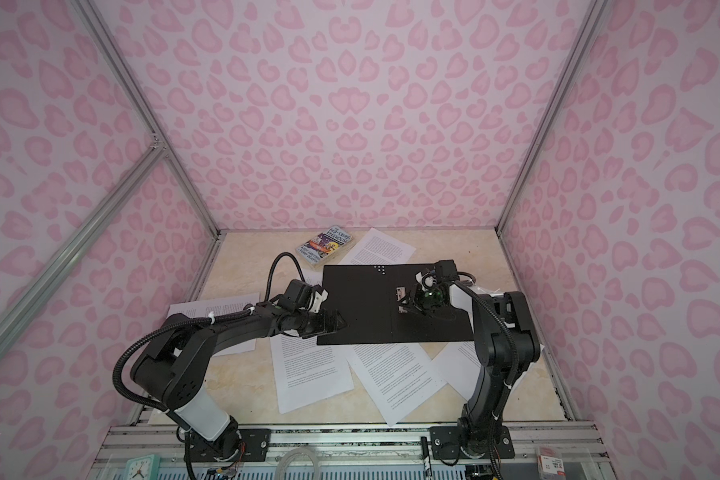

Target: Put the files into the folder

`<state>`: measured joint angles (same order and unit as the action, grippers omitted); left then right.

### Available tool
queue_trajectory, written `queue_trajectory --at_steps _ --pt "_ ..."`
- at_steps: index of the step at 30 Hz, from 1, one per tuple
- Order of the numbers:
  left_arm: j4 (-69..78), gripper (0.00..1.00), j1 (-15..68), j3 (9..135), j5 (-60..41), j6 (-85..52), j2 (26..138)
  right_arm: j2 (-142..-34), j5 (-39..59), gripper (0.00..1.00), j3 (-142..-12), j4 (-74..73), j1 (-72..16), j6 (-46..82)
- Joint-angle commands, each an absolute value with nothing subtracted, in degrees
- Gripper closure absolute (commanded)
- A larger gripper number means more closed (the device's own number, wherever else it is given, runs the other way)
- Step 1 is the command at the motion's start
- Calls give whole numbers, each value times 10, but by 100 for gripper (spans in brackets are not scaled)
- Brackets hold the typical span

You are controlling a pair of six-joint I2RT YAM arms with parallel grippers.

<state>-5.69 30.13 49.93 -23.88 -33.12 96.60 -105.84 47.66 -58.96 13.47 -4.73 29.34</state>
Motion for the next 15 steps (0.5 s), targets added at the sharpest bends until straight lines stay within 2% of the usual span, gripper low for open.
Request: queue_trajectory --at_steps 1,15 --pt "-60 2 301 491 -224 -329 975 -1056 479 73 -589 144 -45 281" --pt "-69 2 301 489 -210 -325 973 -1067 441 80 -588 172 -59 254"
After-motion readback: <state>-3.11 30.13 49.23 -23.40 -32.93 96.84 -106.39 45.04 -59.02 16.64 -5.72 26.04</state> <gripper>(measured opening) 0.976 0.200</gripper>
